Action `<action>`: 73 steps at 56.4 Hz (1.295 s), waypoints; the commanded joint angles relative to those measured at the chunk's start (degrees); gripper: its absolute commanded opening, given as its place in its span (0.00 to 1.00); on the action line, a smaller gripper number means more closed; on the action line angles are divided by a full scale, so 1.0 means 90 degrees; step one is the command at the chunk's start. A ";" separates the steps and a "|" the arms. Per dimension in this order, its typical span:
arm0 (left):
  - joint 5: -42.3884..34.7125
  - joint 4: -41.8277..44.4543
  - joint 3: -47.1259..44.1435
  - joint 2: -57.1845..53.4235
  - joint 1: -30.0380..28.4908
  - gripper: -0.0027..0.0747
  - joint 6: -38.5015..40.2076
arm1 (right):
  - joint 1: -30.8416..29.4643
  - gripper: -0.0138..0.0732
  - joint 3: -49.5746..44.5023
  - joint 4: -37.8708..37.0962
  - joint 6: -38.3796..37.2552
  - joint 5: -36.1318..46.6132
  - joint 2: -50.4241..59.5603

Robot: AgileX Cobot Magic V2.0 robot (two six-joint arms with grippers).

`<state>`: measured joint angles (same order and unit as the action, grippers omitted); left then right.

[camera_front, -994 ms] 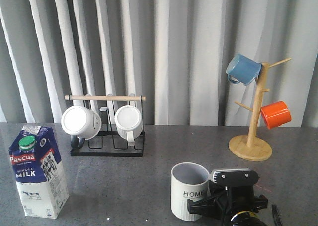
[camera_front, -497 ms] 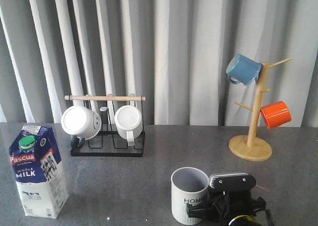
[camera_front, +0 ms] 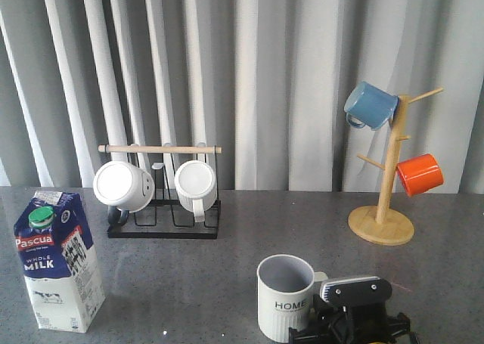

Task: Place milk next to cup

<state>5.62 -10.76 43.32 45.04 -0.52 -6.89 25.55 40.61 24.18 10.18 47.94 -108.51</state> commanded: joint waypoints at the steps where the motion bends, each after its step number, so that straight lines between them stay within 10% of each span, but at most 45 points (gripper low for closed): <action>1: -0.0485 -0.0069 0.0246 -0.0026 0.0019 0.70 0.0052 | -0.0002 0.50 -0.0151 -0.0304 0.0026 0.0601 0.0492; 30: -0.0485 -0.0069 0.0246 -0.0026 0.0019 0.70 0.0052 | -0.0583 0.50 -0.0491 -0.1984 0.0488 -0.1300 0.3291; 46: -0.0485 -0.0069 0.0246 -0.0026 0.0019 0.70 0.0052 | -0.2254 0.48 -0.0043 -0.4311 -0.1871 -0.2492 0.5072; 56: -0.0485 -0.0069 0.0246 -0.0026 0.0019 0.70 0.0052 | -0.2948 0.14 -0.0037 -0.5095 -0.3373 -0.3412 0.5968; 73: -0.0485 -0.0069 0.0246 -0.0026 0.0019 0.70 0.0052 | -0.2999 0.15 -0.0037 -0.5089 -0.3474 -0.3747 0.6077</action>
<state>5.62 -10.76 43.32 45.04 -0.52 -6.89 -1.13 38.34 -21.40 -21.02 11.26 -54.64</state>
